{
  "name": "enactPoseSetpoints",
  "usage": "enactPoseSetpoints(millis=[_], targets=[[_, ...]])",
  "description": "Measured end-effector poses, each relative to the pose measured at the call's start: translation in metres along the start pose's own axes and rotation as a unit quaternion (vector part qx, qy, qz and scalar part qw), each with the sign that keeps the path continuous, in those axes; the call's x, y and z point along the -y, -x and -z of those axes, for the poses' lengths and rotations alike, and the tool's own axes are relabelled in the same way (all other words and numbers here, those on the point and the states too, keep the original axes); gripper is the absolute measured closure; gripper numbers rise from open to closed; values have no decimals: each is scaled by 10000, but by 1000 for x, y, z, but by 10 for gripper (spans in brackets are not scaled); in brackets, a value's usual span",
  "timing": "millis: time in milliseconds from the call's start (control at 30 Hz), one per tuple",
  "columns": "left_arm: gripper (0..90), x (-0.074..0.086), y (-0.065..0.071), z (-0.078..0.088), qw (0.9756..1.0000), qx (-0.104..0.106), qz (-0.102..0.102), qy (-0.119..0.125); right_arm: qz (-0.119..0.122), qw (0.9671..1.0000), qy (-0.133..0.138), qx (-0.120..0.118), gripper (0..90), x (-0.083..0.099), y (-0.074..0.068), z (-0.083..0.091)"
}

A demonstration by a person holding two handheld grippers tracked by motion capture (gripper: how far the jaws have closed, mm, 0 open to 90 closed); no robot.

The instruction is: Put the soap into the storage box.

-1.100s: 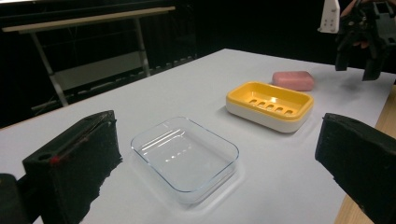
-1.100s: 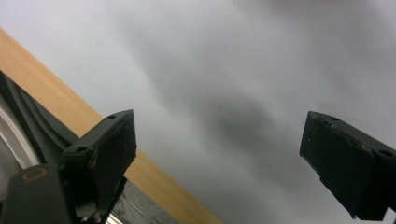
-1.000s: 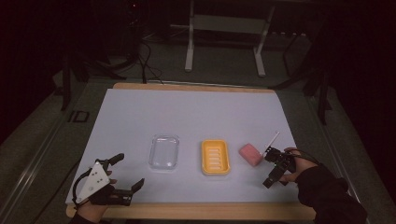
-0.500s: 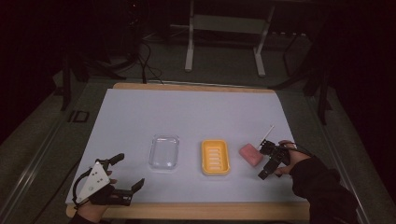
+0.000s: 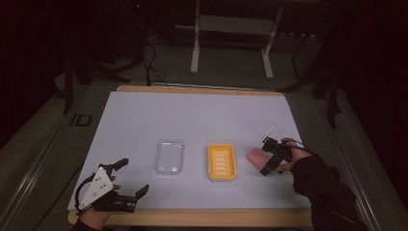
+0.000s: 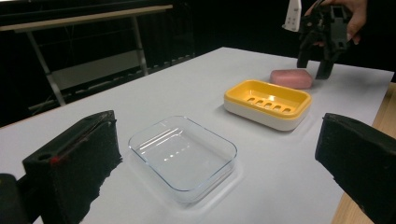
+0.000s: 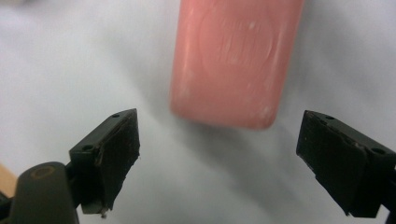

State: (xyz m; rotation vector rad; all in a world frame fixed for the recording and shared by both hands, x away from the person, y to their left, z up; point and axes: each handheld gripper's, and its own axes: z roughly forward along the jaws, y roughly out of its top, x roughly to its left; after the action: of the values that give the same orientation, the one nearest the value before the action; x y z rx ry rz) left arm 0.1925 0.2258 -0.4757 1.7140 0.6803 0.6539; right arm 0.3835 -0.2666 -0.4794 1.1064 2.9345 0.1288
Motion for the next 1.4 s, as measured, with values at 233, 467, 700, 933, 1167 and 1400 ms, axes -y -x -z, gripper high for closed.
enactPoseSetpoints(millis=[233, 467, 700, 933, 1167, 1400], targets=[[2, 0, 0, 0, 10000, 12, -4, 1, -96, 9994, 323, 37, 132, -10, 2, -2], [2, 0, 0, 0, 10000, 18, -8, -8, 68, 9967, 812, 18, 161, -16, 4, -4], [2, 0, 0, 0, 10000, 19, -11, -10, 69, 9938, 1111, -16, 162, -17, 8, -8], [2, 0, 0, -1, 10000, 19, -33, -30, -179, 9930, 1168, -69, 171, -16, 11, -16], [2, 0, 1, -1, 10000, 31, -47, -51, -190, 9946, 1015, -120, 284, -18, 10, -23], [2, 0, 1, -1, 10000, 31, -53, -54, -129, 9954, 946, 51, 304, -19, 7, -25]])
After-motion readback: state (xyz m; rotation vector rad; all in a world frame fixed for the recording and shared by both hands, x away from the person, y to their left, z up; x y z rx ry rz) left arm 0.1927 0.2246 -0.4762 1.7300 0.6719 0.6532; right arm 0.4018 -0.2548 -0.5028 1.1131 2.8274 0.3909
